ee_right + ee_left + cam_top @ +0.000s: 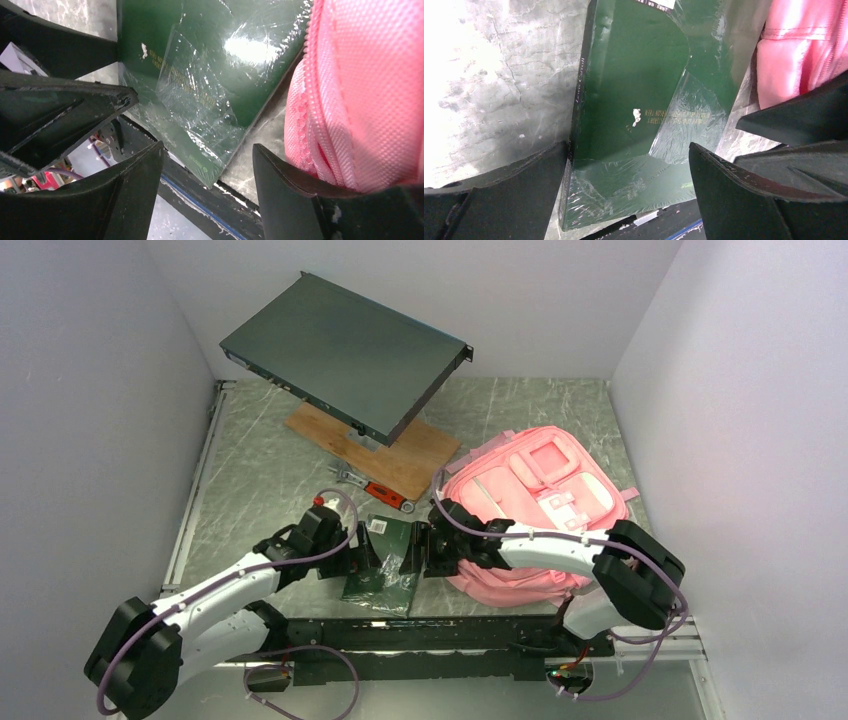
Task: Pack the student bag
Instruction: Move the book to the center of the board.
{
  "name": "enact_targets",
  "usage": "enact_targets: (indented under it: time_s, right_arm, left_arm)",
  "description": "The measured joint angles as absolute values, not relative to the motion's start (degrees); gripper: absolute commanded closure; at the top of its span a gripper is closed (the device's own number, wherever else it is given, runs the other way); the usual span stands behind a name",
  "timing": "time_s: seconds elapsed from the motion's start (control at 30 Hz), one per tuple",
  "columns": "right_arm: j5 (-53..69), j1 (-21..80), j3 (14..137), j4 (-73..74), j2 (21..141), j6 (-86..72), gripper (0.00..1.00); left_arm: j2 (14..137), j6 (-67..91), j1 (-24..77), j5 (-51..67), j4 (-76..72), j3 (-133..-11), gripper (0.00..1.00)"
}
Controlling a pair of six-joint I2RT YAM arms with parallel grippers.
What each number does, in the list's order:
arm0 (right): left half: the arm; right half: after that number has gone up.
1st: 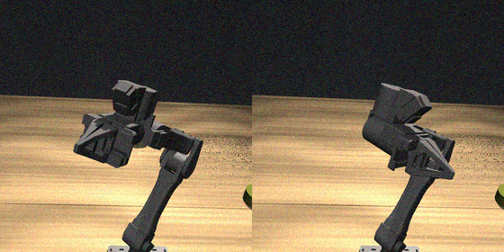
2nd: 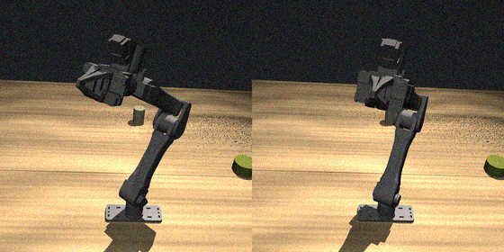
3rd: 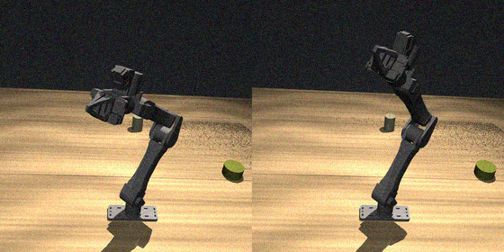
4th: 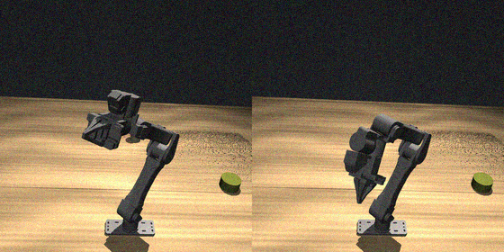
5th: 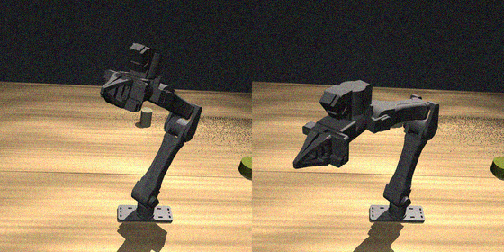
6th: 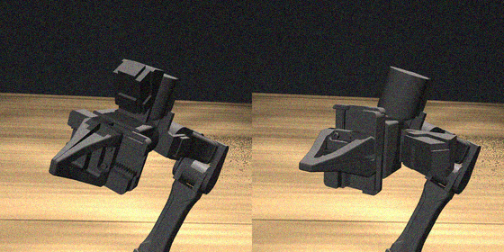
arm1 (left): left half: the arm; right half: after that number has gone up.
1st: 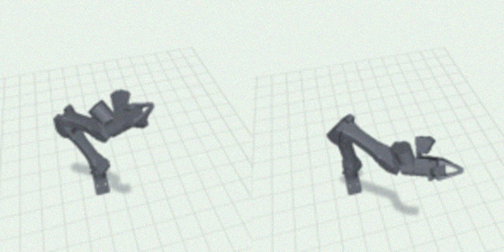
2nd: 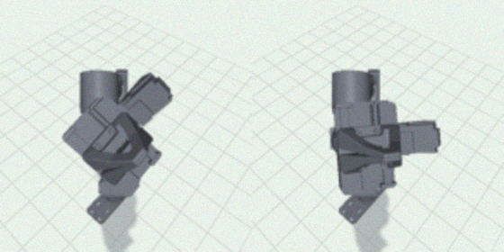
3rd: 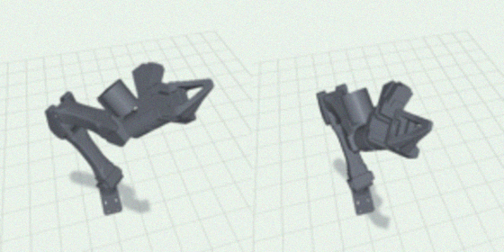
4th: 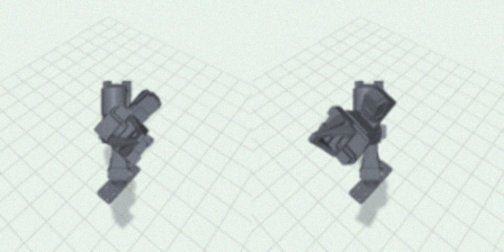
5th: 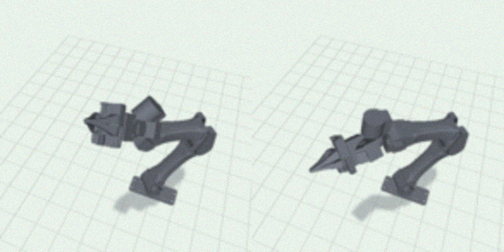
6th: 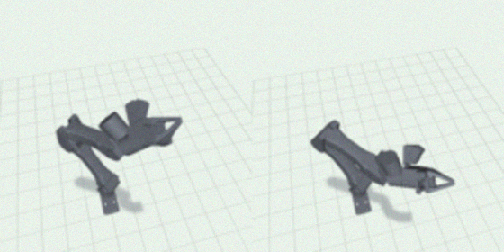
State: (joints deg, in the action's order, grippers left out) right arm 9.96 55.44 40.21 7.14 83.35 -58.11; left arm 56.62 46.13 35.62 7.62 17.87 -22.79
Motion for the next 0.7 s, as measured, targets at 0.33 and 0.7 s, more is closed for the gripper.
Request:
enact_targets:
  time_s: [0.33, 0.7]
  right_arm:
    - [10.55, 53.63, 40.23, 1.52, 88.33, -58.98, 0.36]
    - [8.93, 54.11, 40.10, 0.84, 86.13, -55.53, 0.46]
  left_arm:
    - [56.05, 45.50, 36.10, 7.18, 16.14, -21.98, 0.04]
    - [51.66, 46.83, 35.81, 6.17, 9.47, -16.78, 0.14]
